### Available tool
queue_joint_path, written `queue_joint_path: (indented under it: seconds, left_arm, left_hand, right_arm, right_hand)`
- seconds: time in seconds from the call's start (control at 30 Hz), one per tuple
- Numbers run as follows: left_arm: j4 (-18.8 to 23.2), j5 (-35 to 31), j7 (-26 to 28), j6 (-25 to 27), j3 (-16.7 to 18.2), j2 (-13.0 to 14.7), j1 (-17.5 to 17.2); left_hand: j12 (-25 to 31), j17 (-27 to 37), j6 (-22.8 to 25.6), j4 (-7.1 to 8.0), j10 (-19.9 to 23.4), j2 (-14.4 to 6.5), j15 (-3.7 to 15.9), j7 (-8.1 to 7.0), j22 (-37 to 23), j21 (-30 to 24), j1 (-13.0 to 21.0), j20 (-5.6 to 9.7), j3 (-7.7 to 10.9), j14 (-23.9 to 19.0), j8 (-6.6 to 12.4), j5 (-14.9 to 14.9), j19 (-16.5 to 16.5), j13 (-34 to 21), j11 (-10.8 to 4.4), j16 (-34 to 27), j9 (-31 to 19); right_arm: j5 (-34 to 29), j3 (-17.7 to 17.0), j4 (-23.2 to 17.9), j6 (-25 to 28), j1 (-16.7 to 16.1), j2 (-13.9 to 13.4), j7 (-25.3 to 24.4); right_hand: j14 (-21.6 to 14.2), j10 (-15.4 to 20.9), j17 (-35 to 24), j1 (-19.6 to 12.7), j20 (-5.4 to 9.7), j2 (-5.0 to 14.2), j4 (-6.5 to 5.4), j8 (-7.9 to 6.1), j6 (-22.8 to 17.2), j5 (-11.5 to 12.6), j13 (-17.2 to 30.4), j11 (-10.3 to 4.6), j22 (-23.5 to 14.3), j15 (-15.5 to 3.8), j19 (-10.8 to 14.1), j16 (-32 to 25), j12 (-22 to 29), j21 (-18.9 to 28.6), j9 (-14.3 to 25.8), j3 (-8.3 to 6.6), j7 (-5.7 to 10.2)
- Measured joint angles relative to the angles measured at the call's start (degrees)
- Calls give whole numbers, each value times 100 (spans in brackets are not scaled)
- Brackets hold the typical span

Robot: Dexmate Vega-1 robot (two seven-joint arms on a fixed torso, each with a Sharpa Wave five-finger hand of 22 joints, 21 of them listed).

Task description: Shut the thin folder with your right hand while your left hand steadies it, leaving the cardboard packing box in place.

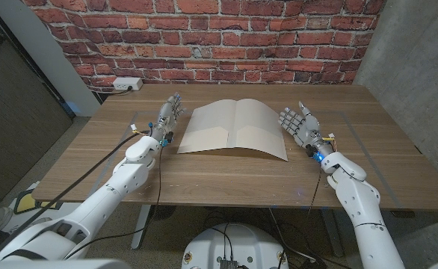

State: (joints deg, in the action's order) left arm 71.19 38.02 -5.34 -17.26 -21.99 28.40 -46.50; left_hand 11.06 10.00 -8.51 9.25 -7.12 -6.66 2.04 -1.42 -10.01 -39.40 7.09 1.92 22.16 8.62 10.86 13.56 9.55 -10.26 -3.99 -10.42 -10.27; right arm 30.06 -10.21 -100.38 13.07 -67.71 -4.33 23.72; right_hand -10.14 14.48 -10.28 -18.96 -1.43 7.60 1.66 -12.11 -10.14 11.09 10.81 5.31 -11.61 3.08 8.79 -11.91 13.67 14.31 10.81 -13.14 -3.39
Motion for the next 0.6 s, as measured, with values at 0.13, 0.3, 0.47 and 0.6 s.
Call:
queue_joint_path:
  seconds: [0.13,0.3,0.47,0.6]
  left_arm:
    - [-31,1,-35,0,-15,-15,20]
    - [-87,4,-101,0,-37,-38,51]
    - [-158,5,-149,0,-61,-65,95]
    - [-216,5,-203,-5,-76,-84,132]
  left_hand:
    - [0,0,0,0,0,0,0,0,0,0,0,0,0,0,0,0,0,0,0,0,0]
    - [0,0,0,0,0,0,0,0,0,22,0,0,0,0,0,23,0,0,0,0,0]
    - [0,0,0,0,0,0,0,0,1,22,0,0,0,0,0,23,0,0,0,0,-29]
    - [0,-1,0,0,0,0,0,0,1,44,0,0,0,0,0,23,0,0,0,0,-29]
  right_arm:
    - [127,-44,-190,242,-126,21,35]
    - [236,-101,-513,496,-342,26,81]
    - [334,-129,-690,774,-465,7,114]
    - [399,-166,-887,981,-595,-25,130]
  right_hand:
    - [-64,40,0,-1,10,-1,-15,0,-45,0,0,-21,-1,-2,51,0,30,32,0,-15,-2]
    - [-64,70,0,-1,10,-1,1,0,-52,0,0,8,0,-3,51,0,32,32,-1,-31,-9]
    - [-146,70,-27,3,13,39,-16,0,-51,44,0,8,0,-2,54,0,32,47,-1,-48,-9]
    - [-230,141,-27,30,33,75,-31,0,-51,44,-1,-2,0,-25,155,0,55,70,-1,-63,-9]
